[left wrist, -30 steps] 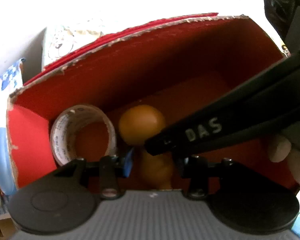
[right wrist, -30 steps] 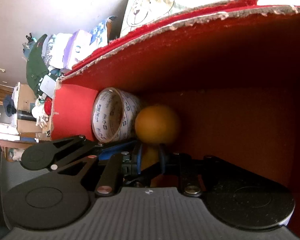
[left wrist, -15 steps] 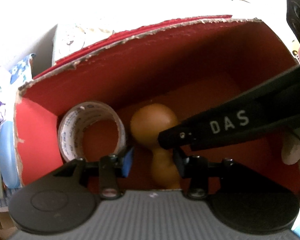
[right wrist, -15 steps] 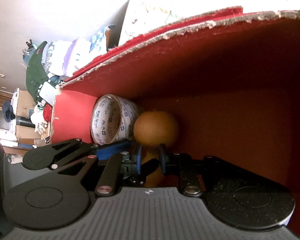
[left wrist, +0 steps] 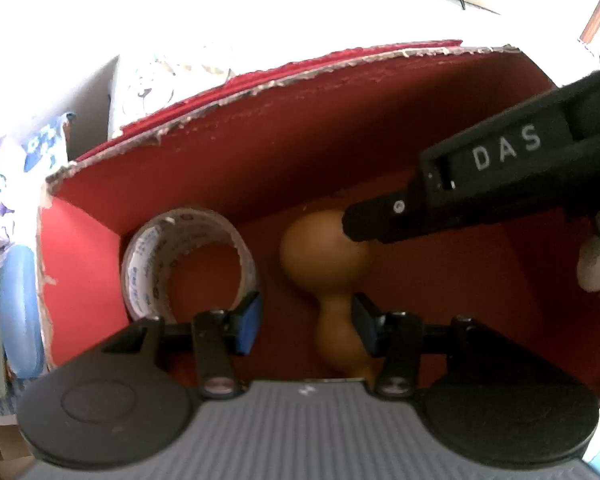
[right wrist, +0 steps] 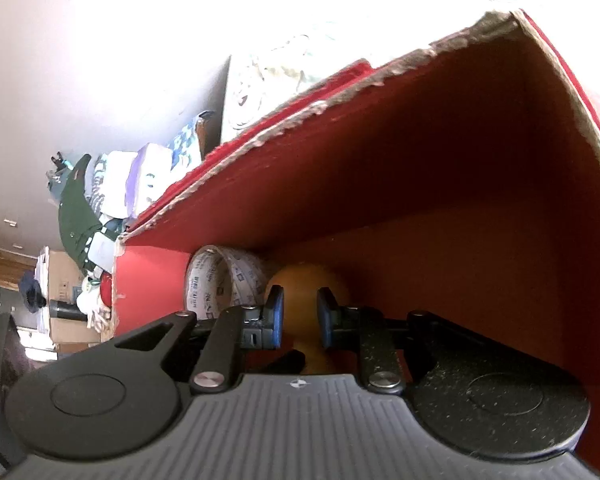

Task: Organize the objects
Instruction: 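Lower the gourd beside the tape roll and open the right gripper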

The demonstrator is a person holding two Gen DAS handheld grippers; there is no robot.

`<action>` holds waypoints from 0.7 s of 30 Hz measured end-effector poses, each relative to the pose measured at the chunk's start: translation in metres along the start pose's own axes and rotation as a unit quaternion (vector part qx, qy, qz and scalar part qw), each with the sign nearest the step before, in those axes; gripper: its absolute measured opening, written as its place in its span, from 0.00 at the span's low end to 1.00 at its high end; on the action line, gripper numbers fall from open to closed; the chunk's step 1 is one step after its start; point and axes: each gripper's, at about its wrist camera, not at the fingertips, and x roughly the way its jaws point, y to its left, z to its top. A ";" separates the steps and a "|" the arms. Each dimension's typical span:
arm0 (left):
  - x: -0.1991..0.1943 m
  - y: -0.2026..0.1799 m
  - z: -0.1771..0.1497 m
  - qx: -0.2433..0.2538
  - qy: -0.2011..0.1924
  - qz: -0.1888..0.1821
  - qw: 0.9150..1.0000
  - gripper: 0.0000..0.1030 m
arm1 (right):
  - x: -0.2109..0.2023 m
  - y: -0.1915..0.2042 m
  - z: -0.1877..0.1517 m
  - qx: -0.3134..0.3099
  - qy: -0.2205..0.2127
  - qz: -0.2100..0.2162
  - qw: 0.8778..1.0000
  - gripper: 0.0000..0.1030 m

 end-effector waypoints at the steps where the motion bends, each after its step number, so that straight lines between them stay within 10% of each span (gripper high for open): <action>1: 0.000 -0.001 0.000 0.002 0.000 0.002 1.000 0.51 | 0.002 0.000 0.000 0.003 0.005 -0.006 1.000 0.21; 21: 0.008 -0.010 0.001 0.018 -0.006 0.024 1.000 0.51 | 0.020 0.013 -0.006 -0.031 0.054 -0.051 0.997 0.22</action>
